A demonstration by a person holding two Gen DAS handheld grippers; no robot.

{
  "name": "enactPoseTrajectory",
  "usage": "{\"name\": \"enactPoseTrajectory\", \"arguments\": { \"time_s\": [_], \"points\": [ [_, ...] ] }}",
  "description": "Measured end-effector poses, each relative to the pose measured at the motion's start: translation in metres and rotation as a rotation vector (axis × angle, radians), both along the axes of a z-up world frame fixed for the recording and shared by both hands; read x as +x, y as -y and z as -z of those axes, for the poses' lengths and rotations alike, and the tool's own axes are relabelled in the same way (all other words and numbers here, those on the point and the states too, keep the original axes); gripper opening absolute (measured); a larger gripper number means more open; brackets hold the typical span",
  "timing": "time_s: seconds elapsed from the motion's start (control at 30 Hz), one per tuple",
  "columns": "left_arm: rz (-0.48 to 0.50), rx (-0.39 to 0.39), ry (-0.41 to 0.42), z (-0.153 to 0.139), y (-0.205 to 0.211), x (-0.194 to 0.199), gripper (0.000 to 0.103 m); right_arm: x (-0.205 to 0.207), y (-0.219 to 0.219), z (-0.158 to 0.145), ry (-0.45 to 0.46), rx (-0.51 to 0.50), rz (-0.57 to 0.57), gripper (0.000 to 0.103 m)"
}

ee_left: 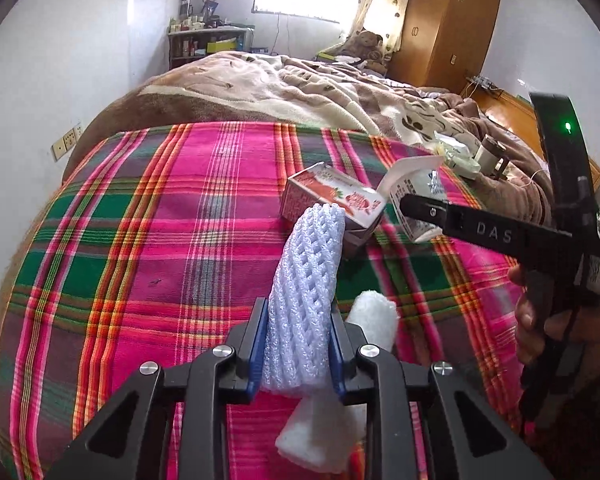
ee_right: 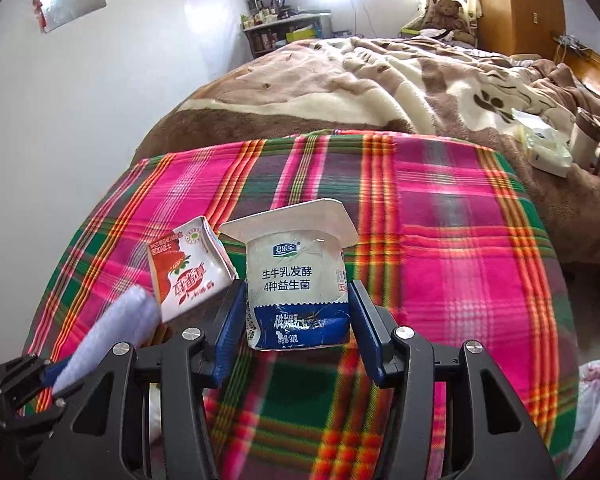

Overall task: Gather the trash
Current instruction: 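Carry the yogurt cup and foam net over the white wastebasket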

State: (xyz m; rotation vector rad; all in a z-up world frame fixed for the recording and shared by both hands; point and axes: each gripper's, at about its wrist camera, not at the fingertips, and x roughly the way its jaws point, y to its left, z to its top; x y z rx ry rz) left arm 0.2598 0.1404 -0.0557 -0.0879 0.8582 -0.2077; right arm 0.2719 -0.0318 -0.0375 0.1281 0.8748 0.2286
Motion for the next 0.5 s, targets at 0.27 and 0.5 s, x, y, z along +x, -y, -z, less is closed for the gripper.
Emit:
{"name": "enactPoseTrajectory", "arguments": {
  "time_s": [0.27, 0.5],
  "points": [
    [-0.022, -0.041, 0.051, -0.023, 0.013, -0.026, 0.027, -0.034, 0.019, -0.014, 0.049, 0.052, 0.004, 0.052],
    [-0.015, -0.046, 0.103, -0.044, 0.031, -0.050, 0.027, -0.068, 0.038, -0.028, 0.096, 0.085, 0.021, 0.052]
  ]
}}
